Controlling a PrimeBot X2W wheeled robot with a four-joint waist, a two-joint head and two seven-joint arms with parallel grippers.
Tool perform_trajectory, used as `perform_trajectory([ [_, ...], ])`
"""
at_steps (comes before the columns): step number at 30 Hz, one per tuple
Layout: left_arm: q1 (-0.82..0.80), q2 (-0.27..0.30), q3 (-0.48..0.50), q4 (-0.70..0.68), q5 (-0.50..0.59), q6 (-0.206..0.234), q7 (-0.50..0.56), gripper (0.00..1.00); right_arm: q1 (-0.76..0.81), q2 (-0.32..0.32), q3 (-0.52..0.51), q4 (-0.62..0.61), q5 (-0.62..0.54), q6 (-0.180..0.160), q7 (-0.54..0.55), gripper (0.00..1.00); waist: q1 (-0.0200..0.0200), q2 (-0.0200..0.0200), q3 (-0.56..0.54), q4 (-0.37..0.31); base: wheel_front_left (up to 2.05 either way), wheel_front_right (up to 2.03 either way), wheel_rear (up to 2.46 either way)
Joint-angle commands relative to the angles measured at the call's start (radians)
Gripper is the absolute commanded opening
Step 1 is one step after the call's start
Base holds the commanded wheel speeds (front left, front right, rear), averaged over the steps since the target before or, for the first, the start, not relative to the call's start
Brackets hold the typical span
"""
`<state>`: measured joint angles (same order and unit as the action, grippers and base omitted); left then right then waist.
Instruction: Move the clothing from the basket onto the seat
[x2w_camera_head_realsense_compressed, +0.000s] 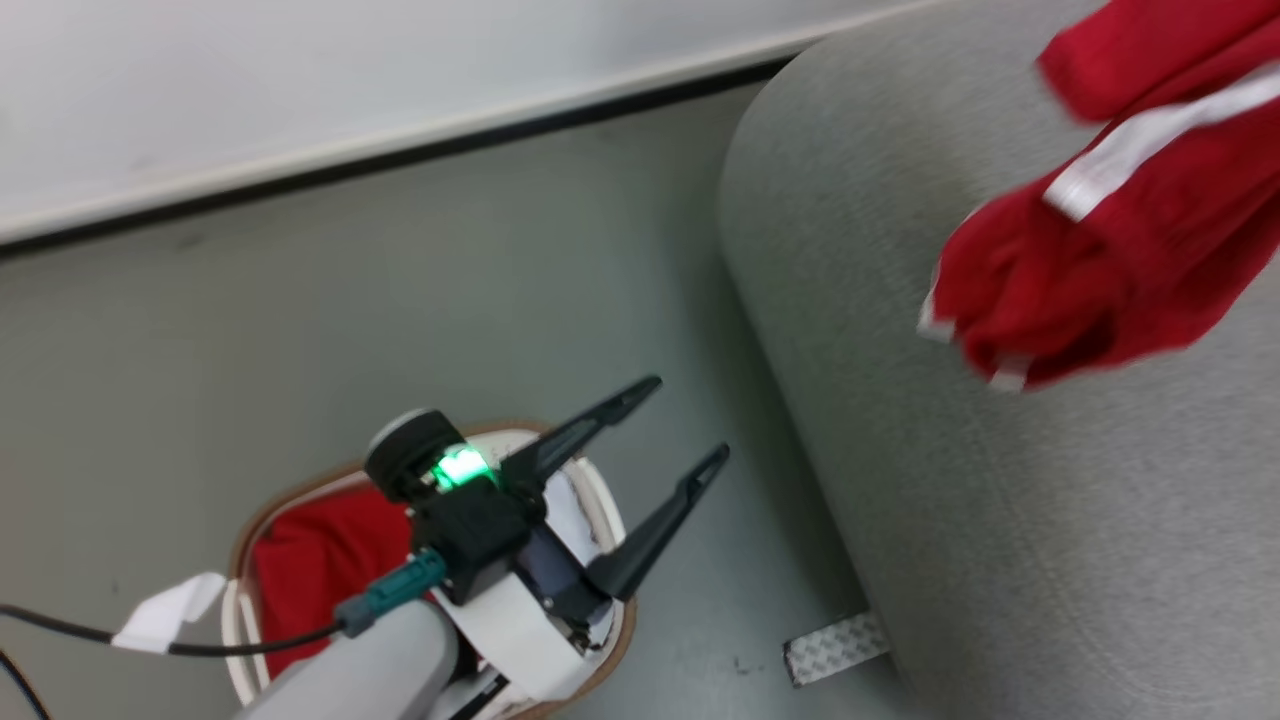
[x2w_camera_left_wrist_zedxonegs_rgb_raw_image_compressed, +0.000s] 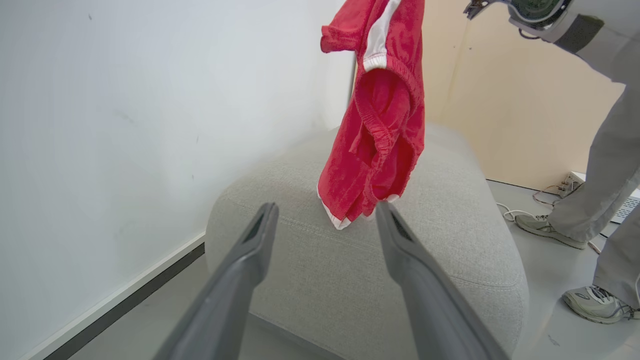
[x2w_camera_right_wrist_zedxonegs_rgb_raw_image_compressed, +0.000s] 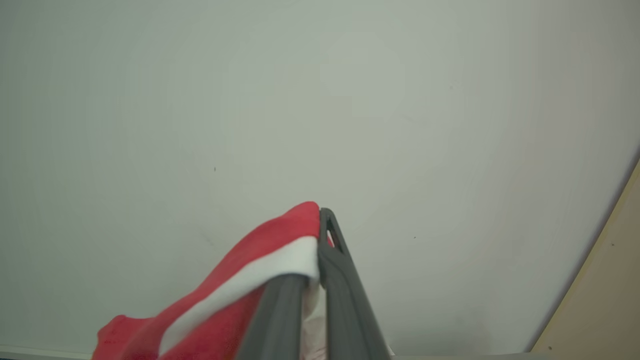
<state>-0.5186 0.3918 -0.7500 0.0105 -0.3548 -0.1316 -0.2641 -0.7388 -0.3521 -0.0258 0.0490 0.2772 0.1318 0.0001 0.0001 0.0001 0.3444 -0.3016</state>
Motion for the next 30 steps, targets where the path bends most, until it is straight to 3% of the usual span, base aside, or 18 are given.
perform_trajectory([
  [1, -0.018, 0.018, 0.008, -0.014, -0.015, 0.002, 0.0, 1.0, -0.042, -0.035, -0.015, 0.03, -0.034, -0.002, 0.027, 0.0, -0.0001, -0.0001, 0.095, 0.071, 0.0, 0.0, 0.0],
  [7, -0.043, 0.055, 0.025, -0.05, -0.019, 0.002, 0.0, 1.0, -0.186, -0.112, -0.085, 0.169, -0.073, -0.002, 0.08, 0.0, -0.0001, -0.0001, 0.181, 0.118, 0.0, 0.0, 0.0],
  [13, -0.056, 0.082, 0.043, -0.074, -0.023, 0.002, 0.0, 1.0, -0.216, -0.188, -0.066, 0.294, -0.174, -0.002, 0.186, 0.0, -0.0001, -0.0001, 0.247, 0.136, 0.0, 0.0, 0.0],
  [20, -0.068, 0.093, 0.049, -0.082, -0.024, 0.002, 0.0, 1.0, -0.161, -0.149, -0.068, 0.436, -0.17, -0.002, 0.328, 0.0, -0.0001, -0.0001, 0.281, 0.137, 0.0, 0.0, 0.0],
  [25, -0.07, 0.096, 0.053, -0.067, -0.035, 0.002, 0.0, 1.0, -0.155, -0.132, -0.047, 0.471, -0.143, -0.002, 0.365, 0.0, -0.0001, -0.0001, 0.272, 0.132, 0.0, 0.0, 0.0],
  [28, -0.061, 0.091, 0.056, -0.059, -0.038, 0.002, 0.0, 1.0, -0.159, -0.135, -0.033, 0.484, -0.132, -0.002, 0.363, 0.38, -0.0001, -0.0001, 0.254, 0.127, 0.0, 0.0, 0.0],
  [29, -0.058, 0.086, 0.057, -0.056, -0.038, 0.002, 0.0, 1.0, -0.162, -0.133, -0.035, 0.489, -0.128, -0.002, 0.362, 0.85, -0.0001, -0.0001, 0.245, 0.126, 0.0, 0.0, 0.0],
  [30, -0.054, 0.081, 0.058, -0.054, -0.039, 0.002, 0.0, 1.0, -0.165, -0.13, -0.034, 0.494, -0.129, -0.002, 0.364, 1.0, -0.0001, -0.0001, 0.233, 0.125, 0.0, 0.0, 0.0],
])
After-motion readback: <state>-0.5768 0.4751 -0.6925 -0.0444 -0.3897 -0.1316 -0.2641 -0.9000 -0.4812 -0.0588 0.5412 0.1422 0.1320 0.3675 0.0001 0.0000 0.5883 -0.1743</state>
